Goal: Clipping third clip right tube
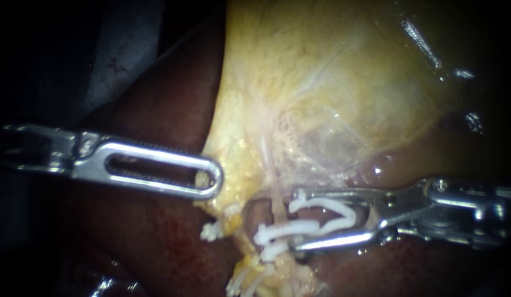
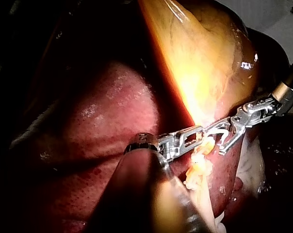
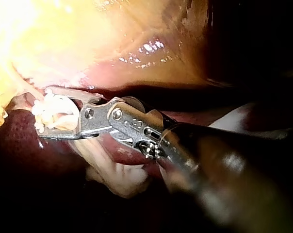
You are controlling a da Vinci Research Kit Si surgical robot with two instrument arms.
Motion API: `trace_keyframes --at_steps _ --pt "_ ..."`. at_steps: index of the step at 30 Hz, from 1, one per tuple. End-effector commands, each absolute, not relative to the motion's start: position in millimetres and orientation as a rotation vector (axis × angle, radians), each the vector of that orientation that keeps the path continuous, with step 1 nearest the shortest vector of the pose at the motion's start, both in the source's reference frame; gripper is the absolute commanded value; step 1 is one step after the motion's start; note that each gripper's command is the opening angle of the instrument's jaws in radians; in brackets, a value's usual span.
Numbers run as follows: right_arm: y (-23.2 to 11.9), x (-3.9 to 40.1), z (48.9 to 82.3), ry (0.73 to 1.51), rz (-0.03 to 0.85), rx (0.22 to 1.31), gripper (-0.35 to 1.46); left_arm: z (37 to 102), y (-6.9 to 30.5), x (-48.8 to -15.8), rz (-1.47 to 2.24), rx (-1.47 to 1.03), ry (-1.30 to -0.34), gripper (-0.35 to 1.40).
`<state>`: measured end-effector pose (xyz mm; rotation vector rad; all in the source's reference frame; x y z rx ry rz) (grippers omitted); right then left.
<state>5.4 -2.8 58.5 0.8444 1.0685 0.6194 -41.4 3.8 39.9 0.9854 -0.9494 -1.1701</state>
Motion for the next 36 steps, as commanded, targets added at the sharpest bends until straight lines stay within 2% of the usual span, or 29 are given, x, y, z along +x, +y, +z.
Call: trace_keyframes --at_steps 1,21,36 --pt "-2.8 5.5 58.7 1.068 0.619 0.841 0.50 39.9 3.8 -41.4 -1.168 0.983 -0.950 -0.35" --pt "-1.2 6.4 61.0 1.068 0.623 0.836 0.51 39.0 3.5 -41.8 -1.173 0.983 -0.953 -0.35" --pt "-1.7 8.7 59.8 1.067 0.627 0.836 0.50 39.1 3.6 -41.9 -1.173 0.983 -0.953 -0.35"
